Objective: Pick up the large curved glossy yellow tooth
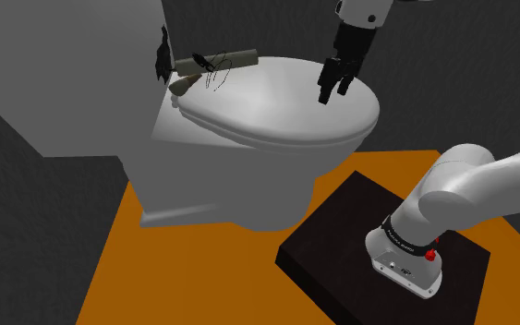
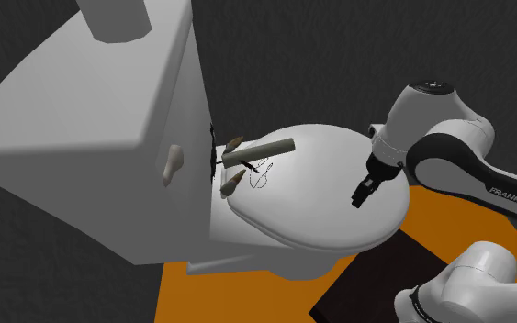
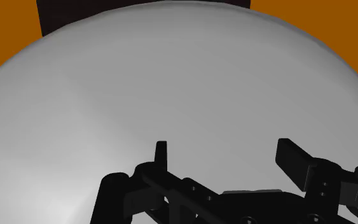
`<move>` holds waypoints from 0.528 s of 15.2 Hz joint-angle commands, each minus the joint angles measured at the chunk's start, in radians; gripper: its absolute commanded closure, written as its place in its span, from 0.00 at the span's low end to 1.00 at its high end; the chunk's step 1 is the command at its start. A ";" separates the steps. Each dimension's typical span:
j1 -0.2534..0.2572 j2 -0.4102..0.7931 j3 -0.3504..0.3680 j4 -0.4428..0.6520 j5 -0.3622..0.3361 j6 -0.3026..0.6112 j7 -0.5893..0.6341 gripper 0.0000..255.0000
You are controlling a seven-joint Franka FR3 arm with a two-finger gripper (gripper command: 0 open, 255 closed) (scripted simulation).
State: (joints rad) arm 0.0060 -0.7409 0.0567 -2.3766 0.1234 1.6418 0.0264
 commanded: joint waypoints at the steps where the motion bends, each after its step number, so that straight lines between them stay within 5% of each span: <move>1: 0.000 0.000 0.000 0.000 0.000 0.000 0.000 0.00; 8: -0.045 0.110 0.210 0.107 0.099 0.058 0.433 0.00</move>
State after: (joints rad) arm -0.0301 -0.6524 0.2367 -2.2853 0.2116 1.6853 0.3907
